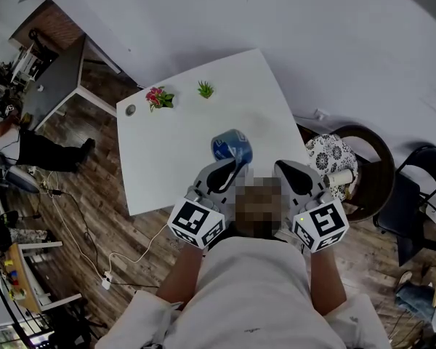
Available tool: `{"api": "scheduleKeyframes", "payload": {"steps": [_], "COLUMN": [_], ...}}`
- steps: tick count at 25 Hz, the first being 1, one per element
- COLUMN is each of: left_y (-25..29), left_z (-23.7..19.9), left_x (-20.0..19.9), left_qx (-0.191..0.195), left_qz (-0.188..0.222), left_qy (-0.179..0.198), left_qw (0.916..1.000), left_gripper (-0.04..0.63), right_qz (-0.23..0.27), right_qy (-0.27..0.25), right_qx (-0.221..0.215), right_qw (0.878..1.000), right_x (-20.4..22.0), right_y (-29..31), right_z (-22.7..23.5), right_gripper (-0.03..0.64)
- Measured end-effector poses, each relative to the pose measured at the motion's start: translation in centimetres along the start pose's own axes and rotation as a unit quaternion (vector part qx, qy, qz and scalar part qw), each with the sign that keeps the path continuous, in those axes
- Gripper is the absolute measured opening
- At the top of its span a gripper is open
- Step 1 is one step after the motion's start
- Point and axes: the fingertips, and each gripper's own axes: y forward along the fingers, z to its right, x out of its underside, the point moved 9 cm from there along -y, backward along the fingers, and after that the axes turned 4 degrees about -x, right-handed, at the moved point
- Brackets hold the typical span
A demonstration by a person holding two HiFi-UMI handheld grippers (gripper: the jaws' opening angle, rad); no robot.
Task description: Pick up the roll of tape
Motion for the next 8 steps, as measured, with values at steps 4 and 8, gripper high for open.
{"api": "scheduleKeyframes", "payload": {"steps": [4, 8], "left_y": [-0.07, 0.05], "left_z": [0.05, -0.05], "left_x": [-0.17, -0.18], "left_qx": [0.001, 0.003], "left_qz": [-0.003, -0.004], "left_qy": [0.011, 0.01], "left_qw": [0.9999, 0.9999], "left_gripper": [0.055, 0.055], "right_qz": [0.0, -0.001], "right_qy": [-0.005, -0.005], "right_qx": [-0.004, -0.005], "right_qw": [1.0, 1.0], "right_x": [-0.1, -0.06], "right_y": [0.25, 0.46], "right_z": [-0.21, -0.23], "right_gripper": [0.005, 0.005]}}
